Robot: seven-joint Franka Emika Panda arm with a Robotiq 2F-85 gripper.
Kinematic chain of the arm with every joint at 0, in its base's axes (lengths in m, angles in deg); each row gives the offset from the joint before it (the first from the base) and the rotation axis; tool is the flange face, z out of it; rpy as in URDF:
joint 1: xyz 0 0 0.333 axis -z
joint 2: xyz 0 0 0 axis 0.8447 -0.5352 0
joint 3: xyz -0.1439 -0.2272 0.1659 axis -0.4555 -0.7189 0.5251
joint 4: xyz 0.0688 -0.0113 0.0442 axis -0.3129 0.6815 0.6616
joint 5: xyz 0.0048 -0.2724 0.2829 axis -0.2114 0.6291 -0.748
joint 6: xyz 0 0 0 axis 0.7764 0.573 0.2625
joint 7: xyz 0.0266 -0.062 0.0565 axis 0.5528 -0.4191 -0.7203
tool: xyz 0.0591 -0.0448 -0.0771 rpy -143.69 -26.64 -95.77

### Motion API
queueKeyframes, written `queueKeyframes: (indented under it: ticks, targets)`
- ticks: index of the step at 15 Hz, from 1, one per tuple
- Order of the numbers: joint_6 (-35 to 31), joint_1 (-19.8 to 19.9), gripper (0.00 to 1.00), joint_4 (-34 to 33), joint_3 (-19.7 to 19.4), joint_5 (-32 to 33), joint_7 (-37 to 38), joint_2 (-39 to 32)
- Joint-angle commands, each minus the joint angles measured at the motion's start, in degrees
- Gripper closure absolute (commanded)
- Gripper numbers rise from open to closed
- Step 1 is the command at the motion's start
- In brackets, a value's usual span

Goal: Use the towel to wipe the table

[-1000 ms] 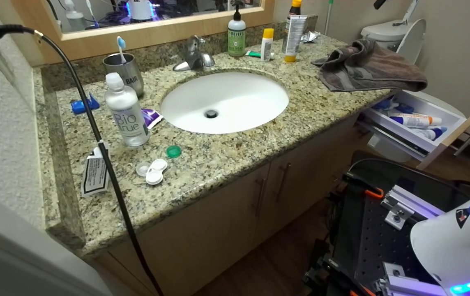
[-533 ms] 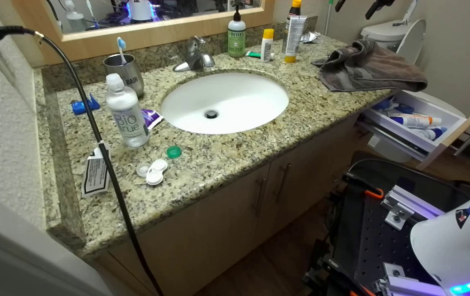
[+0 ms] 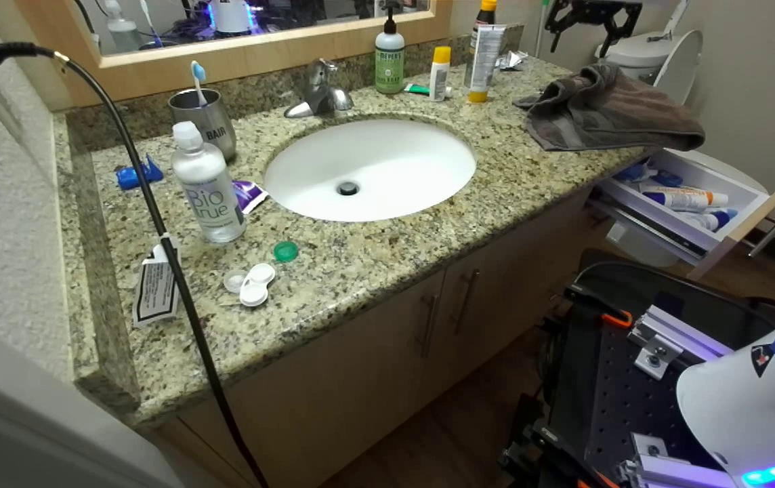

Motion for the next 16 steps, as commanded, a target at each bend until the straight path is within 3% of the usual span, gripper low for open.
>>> queueKeyframes:
  ticks: [1, 4, 11, 12, 15, 16]
  targets:
    - [0.04, -0.49, 0.0, -0.05, -0.41, -0.37, -0.3, 0.03]
    - [1.39, -1.0, 0.0, -0.51, -0.9, 0.82, 2.56, -1.66]
    - [-0.61, 2.78, 0.0, -8.52, -3.91, -6.88, 6.23, -19.0]
    - [0.22, 1.17, 0.0, -4.96, -3.87, -6.54, 4.03, -14.19]
    - [-0.61, 0.8, 0.0, -4.81, -4.46, -6.9, 4.23, -15.06]
    - [0.82, 1.36, 0.25, -5.75, -3.62, -8.05, 3.33, -14.36]
